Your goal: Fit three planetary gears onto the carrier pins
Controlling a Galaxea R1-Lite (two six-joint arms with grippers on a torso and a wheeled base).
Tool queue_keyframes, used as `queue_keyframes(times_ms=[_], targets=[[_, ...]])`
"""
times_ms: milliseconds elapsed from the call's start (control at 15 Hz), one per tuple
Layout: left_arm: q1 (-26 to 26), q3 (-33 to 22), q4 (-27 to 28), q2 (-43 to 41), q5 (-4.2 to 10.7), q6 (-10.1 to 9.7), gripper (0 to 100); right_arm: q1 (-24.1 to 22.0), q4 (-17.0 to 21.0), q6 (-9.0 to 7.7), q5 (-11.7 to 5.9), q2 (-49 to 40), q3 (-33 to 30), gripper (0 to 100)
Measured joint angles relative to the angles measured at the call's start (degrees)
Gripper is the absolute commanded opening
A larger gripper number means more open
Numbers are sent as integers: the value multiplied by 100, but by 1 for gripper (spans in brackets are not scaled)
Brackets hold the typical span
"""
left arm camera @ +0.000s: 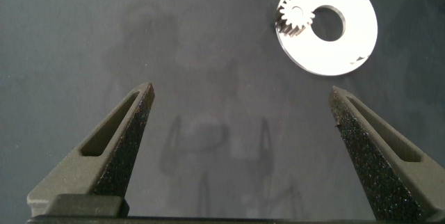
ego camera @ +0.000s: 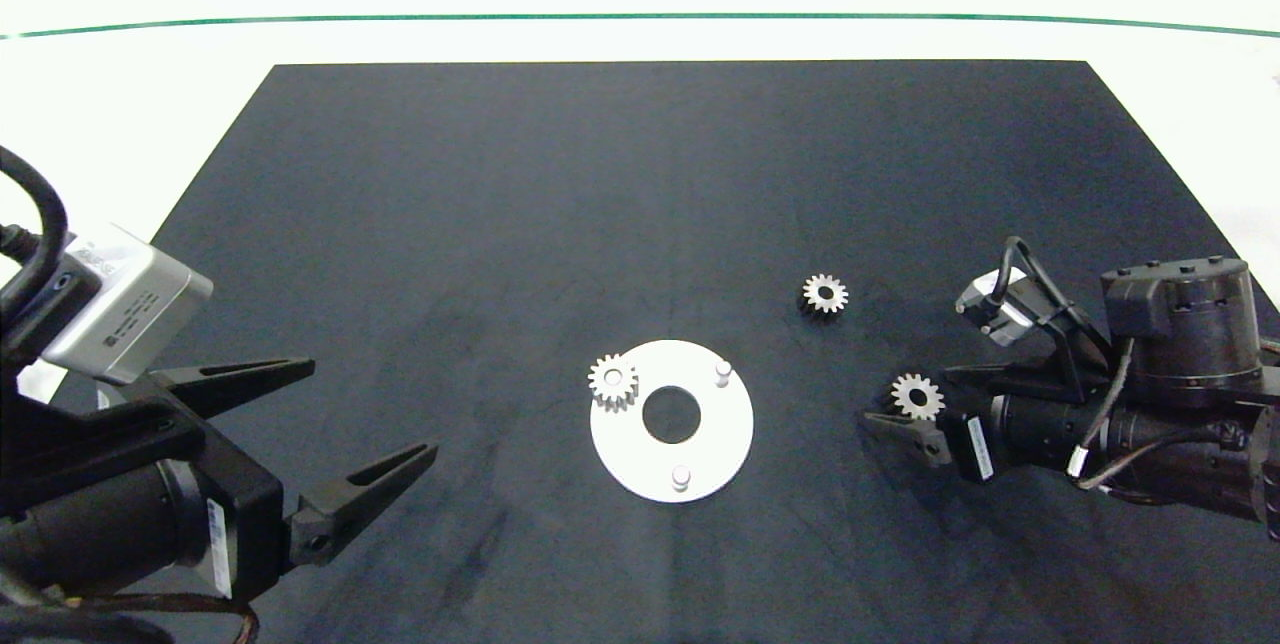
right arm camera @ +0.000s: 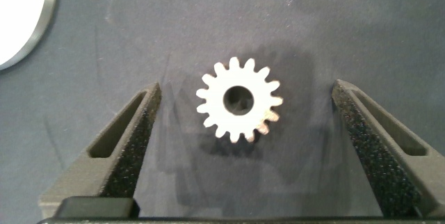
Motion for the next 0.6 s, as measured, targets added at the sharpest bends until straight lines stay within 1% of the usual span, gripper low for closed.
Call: queue_keyframes(times_ms=[67,133,333,600], targets=[[0,2,-2,0,-22,0,100,0,-9,-77,-9,15,2,92],[2,7,0,-2,-29,-2,100,0,-15,-113,-15,22,2,91],[7,10,6,-7,-29,0,100,0,-6,-140,-41,22,-2,85],[13,10,9,-11,-33,0,100,2,0,-352,-72,11,-28,76]])
